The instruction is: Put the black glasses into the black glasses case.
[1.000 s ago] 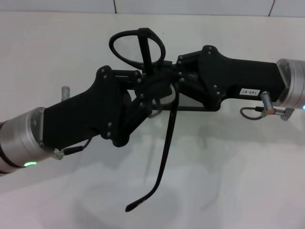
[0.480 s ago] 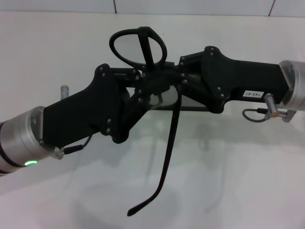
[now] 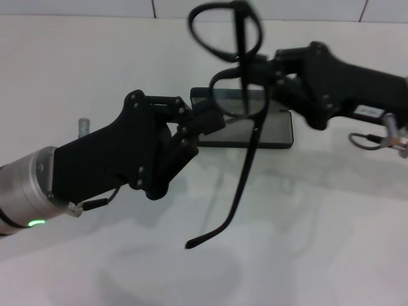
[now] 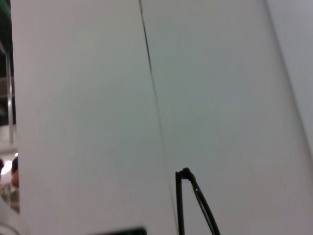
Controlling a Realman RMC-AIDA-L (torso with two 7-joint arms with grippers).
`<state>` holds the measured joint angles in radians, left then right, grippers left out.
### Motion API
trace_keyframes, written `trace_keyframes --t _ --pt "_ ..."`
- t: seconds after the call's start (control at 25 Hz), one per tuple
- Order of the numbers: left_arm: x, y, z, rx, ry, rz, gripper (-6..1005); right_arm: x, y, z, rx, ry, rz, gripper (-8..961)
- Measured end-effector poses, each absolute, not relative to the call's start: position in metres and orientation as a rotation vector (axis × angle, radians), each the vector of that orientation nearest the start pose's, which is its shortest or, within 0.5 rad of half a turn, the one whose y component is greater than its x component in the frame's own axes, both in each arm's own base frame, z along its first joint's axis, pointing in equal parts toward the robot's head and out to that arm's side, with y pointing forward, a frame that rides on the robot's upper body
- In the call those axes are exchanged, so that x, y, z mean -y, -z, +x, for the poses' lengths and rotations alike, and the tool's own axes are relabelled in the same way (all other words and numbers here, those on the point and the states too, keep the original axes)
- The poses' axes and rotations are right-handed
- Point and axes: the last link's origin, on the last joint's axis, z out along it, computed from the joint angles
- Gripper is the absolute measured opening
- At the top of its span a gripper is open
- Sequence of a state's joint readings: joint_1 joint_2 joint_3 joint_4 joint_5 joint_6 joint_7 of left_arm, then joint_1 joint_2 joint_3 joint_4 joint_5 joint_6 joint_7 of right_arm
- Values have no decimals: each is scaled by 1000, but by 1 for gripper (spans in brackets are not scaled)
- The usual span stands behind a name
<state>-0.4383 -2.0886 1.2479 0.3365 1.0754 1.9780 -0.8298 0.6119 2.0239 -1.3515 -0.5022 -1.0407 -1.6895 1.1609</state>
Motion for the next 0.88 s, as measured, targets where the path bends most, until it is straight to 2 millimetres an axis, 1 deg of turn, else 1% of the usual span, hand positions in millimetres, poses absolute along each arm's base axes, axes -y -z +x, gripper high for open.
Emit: trace_keyframes --t 0.2,0.32,0.44,0.56,0.68,0.76,0.88 --pt "-252 12 -207 51 1712 -2440 59 -318 -21 161 -110 -1674 -2578 46" --pt "-251 14 -206 49 1710 -2475 59 -311 -42 166 -68 -1814 -2437 46" --pt "-249 19 -203 33 1703 -2533 59 -307 -56 169 -30 -1906 -2326 46" --pt "-248 24 -198 21 1705 -2581 59 -308 -66 169 -13 -1974 -2213 46" --pt "-248 33 -191 0 1698 -2645 59 -312 -66 168 -19 -1996 -2145 46" --pt "-248 39 -188 -16 1694 -2669 59 -321 -59 161 -27 -1973 -2149 46" --pt "-248 44 -184 -52 1696 -2677 59 -334 -40 150 -38 -1908 -2209 47"
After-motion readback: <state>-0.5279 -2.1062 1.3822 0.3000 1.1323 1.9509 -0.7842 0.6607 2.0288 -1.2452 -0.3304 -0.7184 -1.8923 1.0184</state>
